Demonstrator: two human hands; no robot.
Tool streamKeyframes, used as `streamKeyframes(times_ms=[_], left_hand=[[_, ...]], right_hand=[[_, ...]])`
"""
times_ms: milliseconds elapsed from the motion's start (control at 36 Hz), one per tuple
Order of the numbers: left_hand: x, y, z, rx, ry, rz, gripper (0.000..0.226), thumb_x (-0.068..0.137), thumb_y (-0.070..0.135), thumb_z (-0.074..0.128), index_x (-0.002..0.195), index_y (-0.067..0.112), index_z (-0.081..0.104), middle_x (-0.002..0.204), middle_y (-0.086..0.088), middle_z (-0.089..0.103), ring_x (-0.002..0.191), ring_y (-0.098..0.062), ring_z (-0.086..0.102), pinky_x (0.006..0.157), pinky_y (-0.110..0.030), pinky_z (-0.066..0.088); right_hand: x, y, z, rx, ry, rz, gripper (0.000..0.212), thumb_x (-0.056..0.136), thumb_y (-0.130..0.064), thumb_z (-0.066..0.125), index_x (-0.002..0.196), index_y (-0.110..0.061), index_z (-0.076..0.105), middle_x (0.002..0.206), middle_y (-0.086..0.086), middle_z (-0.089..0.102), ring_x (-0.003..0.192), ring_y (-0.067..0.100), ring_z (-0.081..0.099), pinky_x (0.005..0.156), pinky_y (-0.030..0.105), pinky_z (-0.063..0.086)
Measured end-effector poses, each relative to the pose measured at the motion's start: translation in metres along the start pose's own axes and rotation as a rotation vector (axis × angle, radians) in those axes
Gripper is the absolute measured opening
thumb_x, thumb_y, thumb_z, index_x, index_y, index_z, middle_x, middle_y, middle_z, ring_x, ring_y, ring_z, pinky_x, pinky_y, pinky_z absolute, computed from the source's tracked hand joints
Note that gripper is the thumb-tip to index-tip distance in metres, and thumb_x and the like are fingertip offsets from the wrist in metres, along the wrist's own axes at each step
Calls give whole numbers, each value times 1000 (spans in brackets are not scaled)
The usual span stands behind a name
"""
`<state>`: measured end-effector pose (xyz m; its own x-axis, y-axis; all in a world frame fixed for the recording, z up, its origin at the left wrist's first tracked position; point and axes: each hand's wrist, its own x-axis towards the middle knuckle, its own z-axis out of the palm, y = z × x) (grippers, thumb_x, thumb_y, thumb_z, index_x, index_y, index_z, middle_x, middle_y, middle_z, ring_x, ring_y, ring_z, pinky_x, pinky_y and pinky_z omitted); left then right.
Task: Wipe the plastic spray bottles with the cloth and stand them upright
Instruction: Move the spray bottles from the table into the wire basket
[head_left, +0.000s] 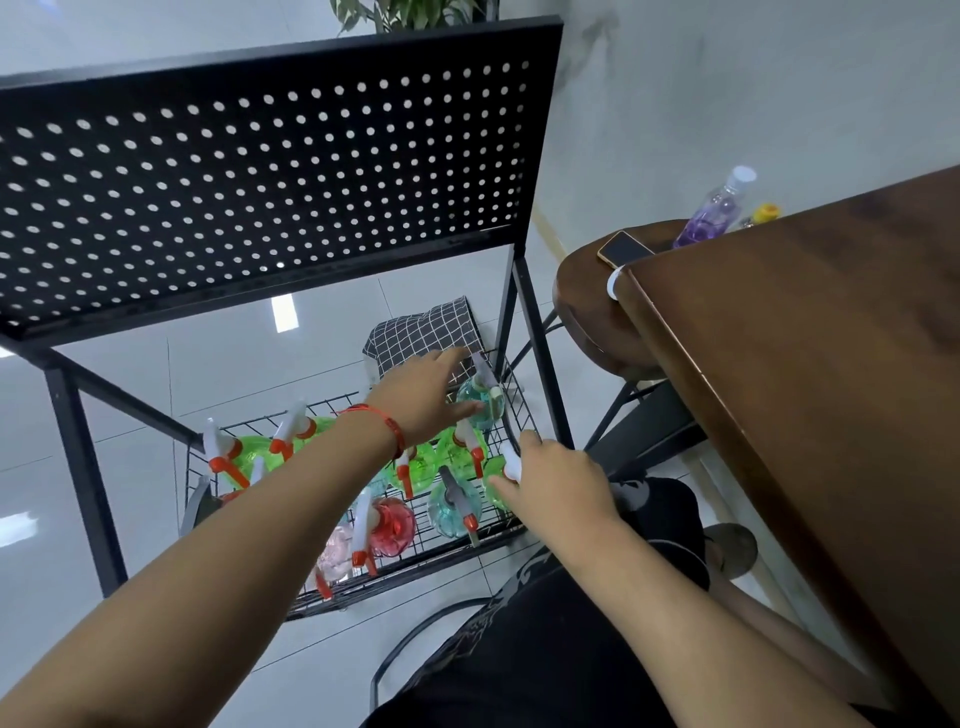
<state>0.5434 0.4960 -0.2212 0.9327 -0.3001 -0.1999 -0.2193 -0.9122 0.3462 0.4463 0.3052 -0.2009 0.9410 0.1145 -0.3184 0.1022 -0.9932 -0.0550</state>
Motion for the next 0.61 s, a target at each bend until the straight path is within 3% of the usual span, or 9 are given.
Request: streamKeyframes(times_ms=[83, 194, 389, 500, 611], left_hand=[[-12, -11, -6, -13, 34, -25, 71, 100, 57, 66, 158, 24, 43, 156, -4, 55, 138, -25, 56, 113, -45, 51], [-23, -26, -9, -2, 101, -125, 57, 103, 51, 65, 152, 25, 51, 148, -6, 58, 131, -28, 57, 104, -46, 54], [-21, -27, -6, 12, -11, -167, 66, 100, 63, 63, 156, 31, 47, 146, -6, 58, 130, -28, 58, 101, -47, 57], [-18, -30, -2, 52, -60, -193, 60, 102, 64, 58, 153, 33, 51, 137, -9, 64, 123, -29, 62, 96, -44, 58], [-15, -32, 0, 70, -79, -157, 55, 106, 59, 53, 152, 29, 54, 133, -8, 68, 119, -28, 64, 94, -42, 57]], right_hand=[[-3, -3, -9, -14, 56, -32, 62, 103, -68, 48, 138, -16, 49, 125, 6, 64, 108, 30, 72, 78, 37, 57], [0, -15, -14, -7, 159, -97, 53, 107, -60, 45, 139, -18, 52, 133, 6, 54, 110, 25, 66, 77, 34, 54], [18, -38, 1, -31, 70, -72, 48, 111, -51, 34, 112, -16, 66, 101, 5, 70, 85, 26, 69, 65, 34, 43], [23, -42, 10, -149, 64, -121, 39, 114, -33, 38, 108, -14, 71, 91, 3, 70, 79, 25, 69, 64, 32, 46], [26, -43, 14, -53, 52, -78, 44, 114, -36, 33, 102, -16, 70, 89, 3, 70, 72, 25, 61, 63, 32, 41]])
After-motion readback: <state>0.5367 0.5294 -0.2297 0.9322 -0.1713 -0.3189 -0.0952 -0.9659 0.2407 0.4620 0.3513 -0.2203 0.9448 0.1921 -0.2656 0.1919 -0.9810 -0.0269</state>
